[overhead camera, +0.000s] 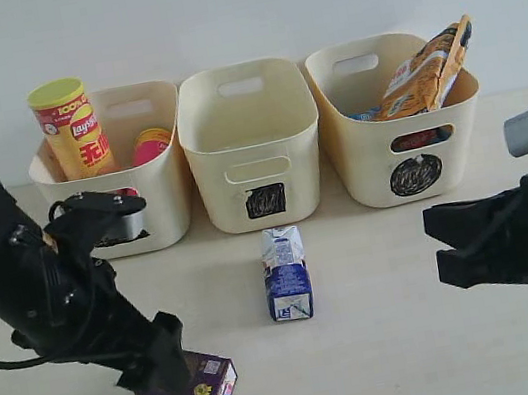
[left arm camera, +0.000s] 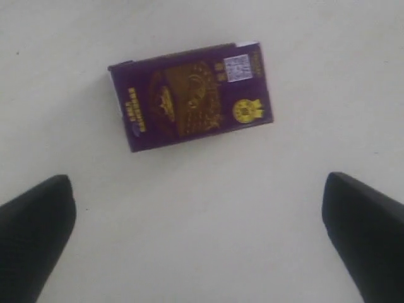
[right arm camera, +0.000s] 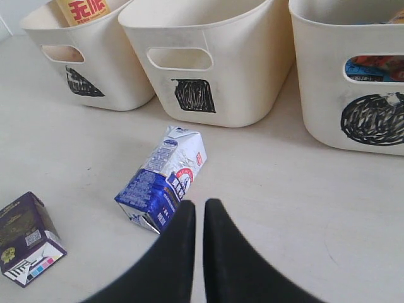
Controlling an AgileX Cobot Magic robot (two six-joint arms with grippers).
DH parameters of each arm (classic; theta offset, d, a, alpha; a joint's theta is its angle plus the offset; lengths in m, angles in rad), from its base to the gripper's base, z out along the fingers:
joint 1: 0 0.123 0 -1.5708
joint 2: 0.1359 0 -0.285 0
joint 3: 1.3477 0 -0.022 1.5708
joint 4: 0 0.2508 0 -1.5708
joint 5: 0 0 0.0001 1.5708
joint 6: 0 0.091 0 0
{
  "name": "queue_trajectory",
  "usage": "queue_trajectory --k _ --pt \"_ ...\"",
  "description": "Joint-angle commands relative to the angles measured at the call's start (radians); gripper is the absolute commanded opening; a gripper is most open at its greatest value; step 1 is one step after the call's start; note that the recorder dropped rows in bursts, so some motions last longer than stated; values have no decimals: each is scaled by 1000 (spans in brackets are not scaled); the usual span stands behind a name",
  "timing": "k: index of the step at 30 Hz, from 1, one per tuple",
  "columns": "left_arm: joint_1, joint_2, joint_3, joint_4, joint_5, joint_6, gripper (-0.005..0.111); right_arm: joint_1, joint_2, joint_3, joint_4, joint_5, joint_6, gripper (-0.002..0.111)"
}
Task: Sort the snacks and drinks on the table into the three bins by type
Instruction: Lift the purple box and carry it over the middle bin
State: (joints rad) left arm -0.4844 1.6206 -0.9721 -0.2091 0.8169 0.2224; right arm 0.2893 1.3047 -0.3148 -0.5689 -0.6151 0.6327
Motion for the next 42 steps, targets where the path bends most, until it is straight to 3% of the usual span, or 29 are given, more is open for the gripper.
queue_trajectory --k 1,11,15,19,24,26,29,31,32,37,42 --pt "-5 56 -7 42 -51 -75 102 0 -5 4 -5 -1 -6 1" --pt "-5 181 -7 -64 -175 -72 102 0 -5 4 -5 -1 -13 1" --pt "-37 196 -7 -62 -216 -72 102 0 -5 4 -5 -1 -13 1" --pt "-93 227 -7 17 -305 -127 102 0 -5 4 -5 1 -13 1" --pt "-98 285 -29 209 -250 -300 99 0 -5 4 -5 3 -13 1" --pt "-98 288 -29 225 -248 -316 92 0 -5 4 -5 3 -13 1" --pt "-98 286 -47 225 -228 -324 65 0 -5 4 -5 3 -13 1" --pt "-98 281 -81 225 -174 -324 39 0 -5 4 -5 3 -13 1" --pt "-98 272 -133 225 -101 -321 5 0 -5 4 -5 3 -13 1" --pt "-98 223 -252 233 -27 -307 6 0 -5 4 -5 3 -13 1" --pt "-98 159 -349 233 -132 -309 6 0 -5 4 -5 3 -13 1"
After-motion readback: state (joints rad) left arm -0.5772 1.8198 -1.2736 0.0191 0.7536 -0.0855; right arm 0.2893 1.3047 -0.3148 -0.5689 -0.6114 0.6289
